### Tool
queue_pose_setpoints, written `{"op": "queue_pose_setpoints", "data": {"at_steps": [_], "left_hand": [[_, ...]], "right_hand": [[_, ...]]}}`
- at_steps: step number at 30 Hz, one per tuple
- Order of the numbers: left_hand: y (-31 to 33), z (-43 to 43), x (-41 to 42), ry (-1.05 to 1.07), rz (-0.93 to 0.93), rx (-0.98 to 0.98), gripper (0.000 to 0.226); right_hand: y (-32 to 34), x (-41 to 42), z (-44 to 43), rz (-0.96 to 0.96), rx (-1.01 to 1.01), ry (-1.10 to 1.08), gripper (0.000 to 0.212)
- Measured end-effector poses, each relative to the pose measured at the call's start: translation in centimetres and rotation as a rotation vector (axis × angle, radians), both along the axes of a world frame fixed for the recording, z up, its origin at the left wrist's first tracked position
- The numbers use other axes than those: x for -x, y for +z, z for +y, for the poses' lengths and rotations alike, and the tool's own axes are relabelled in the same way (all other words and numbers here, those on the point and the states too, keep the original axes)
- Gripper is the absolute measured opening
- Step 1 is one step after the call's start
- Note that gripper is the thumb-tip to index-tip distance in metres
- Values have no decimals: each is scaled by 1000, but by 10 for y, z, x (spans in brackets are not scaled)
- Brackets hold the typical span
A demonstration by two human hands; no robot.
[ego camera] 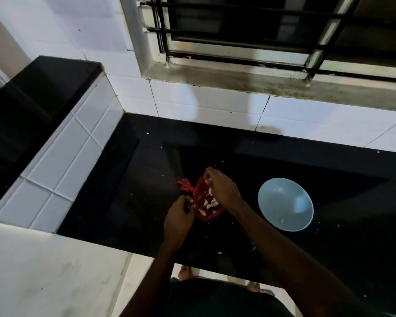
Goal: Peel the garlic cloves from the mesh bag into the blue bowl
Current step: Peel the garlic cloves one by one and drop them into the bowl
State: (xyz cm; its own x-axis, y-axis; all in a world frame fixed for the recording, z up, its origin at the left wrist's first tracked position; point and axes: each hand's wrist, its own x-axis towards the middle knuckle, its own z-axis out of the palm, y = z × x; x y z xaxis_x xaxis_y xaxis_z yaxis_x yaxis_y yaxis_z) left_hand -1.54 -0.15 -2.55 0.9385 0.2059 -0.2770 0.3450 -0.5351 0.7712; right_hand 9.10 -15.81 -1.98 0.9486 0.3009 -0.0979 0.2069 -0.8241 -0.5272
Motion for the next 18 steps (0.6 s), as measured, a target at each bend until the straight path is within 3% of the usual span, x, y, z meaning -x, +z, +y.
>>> {"op": "queue_pose_setpoints", "data": {"at_steps": [3, 7, 13, 18], "left_hand": [[0, -1, -3, -29, 7, 2, 9], [4, -9, -8, -22, -40, 108, 10], [11, -54, -2, -257, 13, 260, 19], [2, -85, 10, -406, 75, 260, 15]], "right_hand": [[5, -1, -5, 15, -158, -89, 27], [13, 12, -25, 87, -343, -193, 17], [11, 88, -74, 79, -264, -211, 10], [8, 132, -107, 117, -411, -255, 12]]}}
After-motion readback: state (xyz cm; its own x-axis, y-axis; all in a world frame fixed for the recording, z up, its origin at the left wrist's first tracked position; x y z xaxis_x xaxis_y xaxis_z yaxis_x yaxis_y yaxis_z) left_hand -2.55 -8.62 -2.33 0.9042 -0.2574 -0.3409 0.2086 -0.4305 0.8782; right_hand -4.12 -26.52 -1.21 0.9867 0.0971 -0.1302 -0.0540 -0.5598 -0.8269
